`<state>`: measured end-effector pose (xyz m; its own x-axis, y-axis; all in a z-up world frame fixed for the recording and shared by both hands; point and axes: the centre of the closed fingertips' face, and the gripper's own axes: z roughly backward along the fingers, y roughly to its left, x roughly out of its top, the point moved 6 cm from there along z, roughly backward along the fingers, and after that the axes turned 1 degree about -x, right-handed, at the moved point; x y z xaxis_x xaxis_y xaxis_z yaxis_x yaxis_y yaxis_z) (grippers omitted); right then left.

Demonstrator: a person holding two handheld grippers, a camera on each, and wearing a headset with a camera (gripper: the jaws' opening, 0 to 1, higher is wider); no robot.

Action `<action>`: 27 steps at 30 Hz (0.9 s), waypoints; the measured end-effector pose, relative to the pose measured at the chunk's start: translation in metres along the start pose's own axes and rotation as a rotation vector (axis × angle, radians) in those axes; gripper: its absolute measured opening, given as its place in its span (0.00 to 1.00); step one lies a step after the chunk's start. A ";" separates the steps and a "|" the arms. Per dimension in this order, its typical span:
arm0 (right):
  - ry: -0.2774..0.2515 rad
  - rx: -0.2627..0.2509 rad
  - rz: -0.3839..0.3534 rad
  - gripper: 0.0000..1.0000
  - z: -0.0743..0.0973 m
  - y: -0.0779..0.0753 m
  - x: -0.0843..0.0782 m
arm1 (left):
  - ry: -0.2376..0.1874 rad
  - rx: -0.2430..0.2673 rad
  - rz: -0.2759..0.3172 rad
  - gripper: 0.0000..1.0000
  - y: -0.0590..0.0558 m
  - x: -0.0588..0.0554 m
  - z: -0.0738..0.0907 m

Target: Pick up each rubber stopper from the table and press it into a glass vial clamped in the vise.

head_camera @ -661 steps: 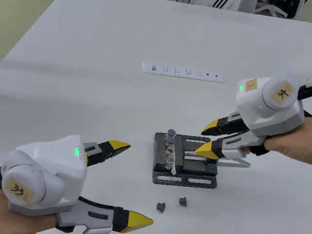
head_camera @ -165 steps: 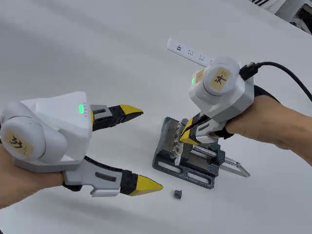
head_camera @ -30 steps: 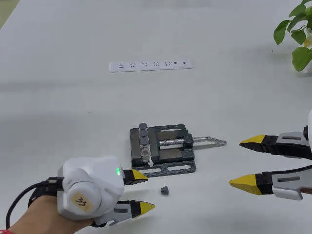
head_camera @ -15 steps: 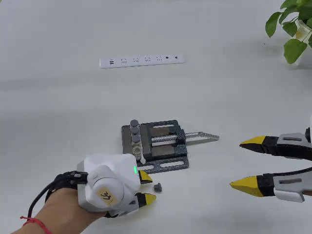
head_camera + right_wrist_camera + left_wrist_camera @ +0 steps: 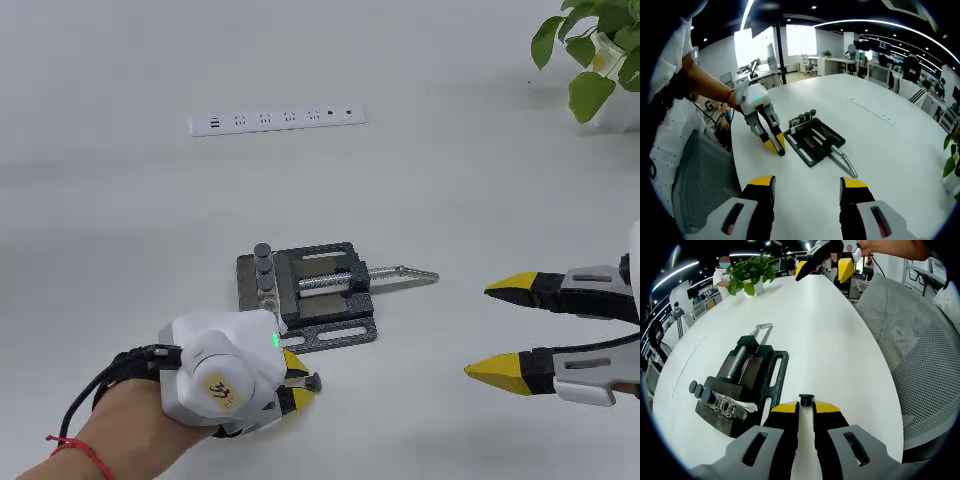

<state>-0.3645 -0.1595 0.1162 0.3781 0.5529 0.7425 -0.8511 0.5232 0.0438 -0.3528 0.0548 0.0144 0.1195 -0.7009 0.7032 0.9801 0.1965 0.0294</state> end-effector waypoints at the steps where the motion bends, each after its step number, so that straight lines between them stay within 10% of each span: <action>1: 0.000 0.000 -0.001 0.48 0.000 0.000 0.000 | 0.000 -0.001 0.002 0.07 0.000 0.000 0.000; 27: -0.006 0.043 0.017 0.48 -0.011 0.014 0.011 | -0.048 0.024 0.027 0.05 -0.003 0.008 0.010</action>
<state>-0.3680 -0.1391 0.1175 0.3611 0.5576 0.7474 -0.8725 0.4850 0.0596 -0.3563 0.0556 0.0267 0.1371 -0.6618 0.7370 0.9724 0.2318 0.0272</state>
